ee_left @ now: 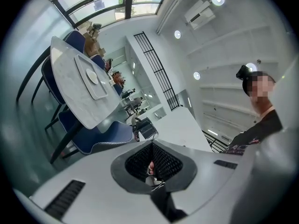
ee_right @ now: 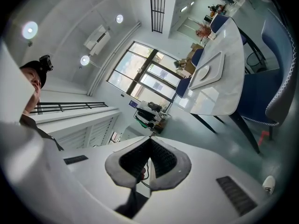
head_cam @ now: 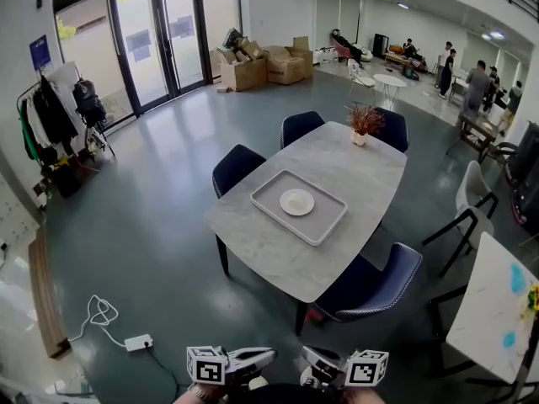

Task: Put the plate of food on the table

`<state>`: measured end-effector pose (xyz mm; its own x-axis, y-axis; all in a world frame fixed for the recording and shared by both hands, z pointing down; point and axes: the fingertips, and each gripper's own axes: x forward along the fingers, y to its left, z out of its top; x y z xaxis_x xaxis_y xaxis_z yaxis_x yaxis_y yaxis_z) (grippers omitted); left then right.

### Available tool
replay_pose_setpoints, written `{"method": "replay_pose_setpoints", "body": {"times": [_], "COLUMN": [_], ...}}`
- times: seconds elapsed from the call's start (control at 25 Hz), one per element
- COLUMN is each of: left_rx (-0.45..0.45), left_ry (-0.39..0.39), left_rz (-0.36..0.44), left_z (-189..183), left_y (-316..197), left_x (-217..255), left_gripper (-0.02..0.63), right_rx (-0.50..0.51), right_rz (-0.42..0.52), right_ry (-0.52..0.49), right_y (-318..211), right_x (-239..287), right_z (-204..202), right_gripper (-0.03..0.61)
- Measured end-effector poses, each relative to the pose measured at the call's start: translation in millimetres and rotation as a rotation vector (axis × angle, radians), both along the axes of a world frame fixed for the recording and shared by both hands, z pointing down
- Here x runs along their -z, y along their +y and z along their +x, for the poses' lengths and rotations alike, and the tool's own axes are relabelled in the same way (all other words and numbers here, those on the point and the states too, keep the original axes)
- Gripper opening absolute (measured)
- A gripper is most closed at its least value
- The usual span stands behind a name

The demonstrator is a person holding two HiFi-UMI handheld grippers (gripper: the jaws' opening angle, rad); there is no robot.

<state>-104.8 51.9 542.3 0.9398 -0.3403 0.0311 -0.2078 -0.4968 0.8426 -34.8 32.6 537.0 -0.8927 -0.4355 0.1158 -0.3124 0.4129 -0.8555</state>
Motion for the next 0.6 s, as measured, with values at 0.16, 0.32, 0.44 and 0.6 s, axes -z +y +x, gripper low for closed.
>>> {"method": "replay_pose_setpoints", "body": {"times": [0.16,0.32,0.44,0.6], "left_rx": [0.025,0.074,0.068,0.048], "left_ry": [0.013,0.035,0.039,0.054], "left_rz": [-0.001,-0.01,-0.001,-0.001], "left_z": [-7,-22,-22,-6], "left_y": [-2,-15,-14,-5], "left_x": [-1,11,20,20], "left_gripper": [0.008,0.008,0.008,0.008], "right_rx": [0.012,0.017,0.016,0.019], "right_rz": [0.014,0.02,0.015,0.028], "right_ry": [0.002,0.025,0.019,0.017], "right_y": [3,7,10,12], "right_x": [1,1,3,6], "right_z": [-1,-2,-2,0], "right_gripper": [0.011,0.011,0.011,0.011]}}
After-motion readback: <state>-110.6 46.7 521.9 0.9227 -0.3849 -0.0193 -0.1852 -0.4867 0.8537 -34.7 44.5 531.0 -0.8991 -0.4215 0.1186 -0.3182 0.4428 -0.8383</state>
